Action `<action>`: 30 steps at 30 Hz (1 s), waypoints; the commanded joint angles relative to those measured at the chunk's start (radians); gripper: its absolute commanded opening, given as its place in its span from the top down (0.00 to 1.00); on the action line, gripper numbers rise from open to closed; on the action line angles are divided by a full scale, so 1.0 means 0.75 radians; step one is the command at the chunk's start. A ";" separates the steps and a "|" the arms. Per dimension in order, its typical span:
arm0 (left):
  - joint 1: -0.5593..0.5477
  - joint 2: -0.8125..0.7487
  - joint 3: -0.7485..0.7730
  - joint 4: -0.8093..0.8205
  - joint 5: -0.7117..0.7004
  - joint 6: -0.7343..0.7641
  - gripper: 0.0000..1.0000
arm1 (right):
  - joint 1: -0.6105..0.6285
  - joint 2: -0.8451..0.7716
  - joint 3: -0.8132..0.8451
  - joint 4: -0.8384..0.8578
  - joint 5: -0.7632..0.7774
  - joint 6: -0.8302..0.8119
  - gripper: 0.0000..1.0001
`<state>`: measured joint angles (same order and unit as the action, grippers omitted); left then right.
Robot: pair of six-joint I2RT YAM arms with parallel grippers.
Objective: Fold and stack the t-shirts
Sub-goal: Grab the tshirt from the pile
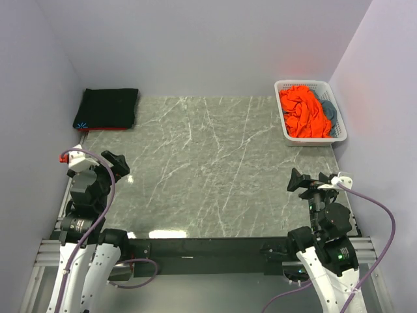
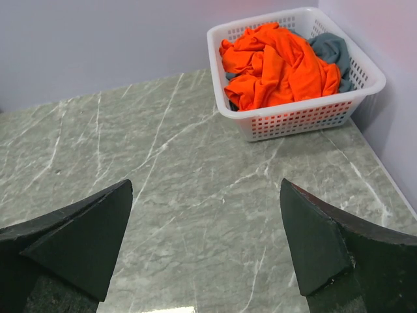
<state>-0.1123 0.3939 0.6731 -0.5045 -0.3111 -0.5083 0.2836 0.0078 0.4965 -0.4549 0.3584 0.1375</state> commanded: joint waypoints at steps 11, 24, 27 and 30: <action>-0.006 -0.042 -0.057 0.090 0.077 0.021 0.01 | 0.006 -0.070 0.107 0.044 -0.012 0.006 0.00; -0.122 -0.171 -0.096 0.084 0.077 0.040 0.01 | -0.057 1.236 0.730 0.048 0.291 0.160 0.00; -0.151 -0.200 -0.098 0.082 0.059 0.040 0.00 | -0.249 1.536 0.894 0.038 0.063 0.272 0.00; -0.175 -0.212 -0.100 0.080 0.053 0.042 0.01 | -0.449 1.770 1.041 -0.007 -0.097 0.399 0.13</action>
<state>-0.2268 0.2512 0.6037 -0.4755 -0.2577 -0.4908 0.0597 1.2301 1.1748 -0.4248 0.3885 0.3115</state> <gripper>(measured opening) 0.995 0.924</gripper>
